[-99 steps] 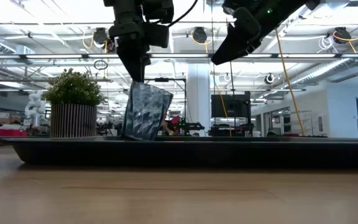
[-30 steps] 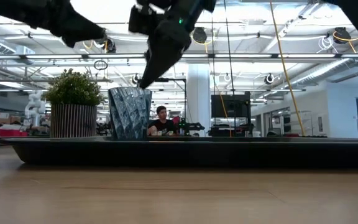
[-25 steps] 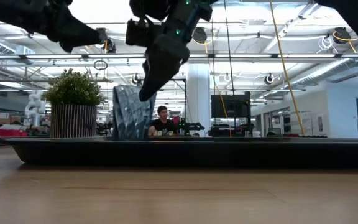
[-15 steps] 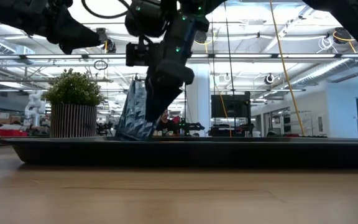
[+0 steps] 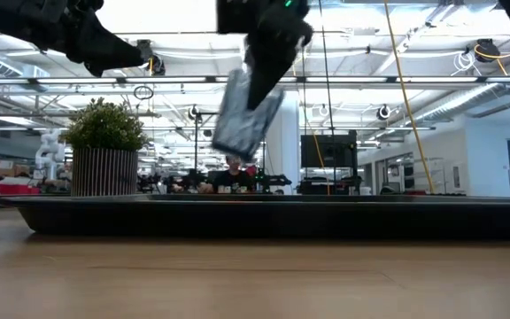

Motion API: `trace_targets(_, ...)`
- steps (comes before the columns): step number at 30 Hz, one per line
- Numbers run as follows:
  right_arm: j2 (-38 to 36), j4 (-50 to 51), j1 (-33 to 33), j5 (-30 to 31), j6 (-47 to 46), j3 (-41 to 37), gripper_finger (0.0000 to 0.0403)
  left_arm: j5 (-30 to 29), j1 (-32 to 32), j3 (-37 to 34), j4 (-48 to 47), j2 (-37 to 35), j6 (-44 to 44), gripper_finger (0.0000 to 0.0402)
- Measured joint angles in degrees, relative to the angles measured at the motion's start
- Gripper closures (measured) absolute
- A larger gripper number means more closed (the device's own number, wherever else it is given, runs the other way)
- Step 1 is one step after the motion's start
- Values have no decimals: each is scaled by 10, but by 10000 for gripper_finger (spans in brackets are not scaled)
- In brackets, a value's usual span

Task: Pick and place plate/cup/fork/spoon on tray
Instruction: Put the blue cup on the black tray

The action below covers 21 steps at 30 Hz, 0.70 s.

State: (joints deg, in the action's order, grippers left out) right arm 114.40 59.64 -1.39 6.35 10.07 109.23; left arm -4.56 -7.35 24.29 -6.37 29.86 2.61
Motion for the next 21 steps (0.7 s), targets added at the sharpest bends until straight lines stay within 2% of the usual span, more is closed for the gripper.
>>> trace_targets(5, -41, 59, 5, 22, -59, -22, 402, 0, 0, 0, 6, 0, 2, 266)
trace_targets(11, -93, 97, 18, 27, -131, -110, 402, 0, 0, 3, 8, 0, -6, 266)
trace_targets(21, -214, 11, 50, 9, -192, -322, 402, 0, 0, 3, 11, 0, -12, 266)
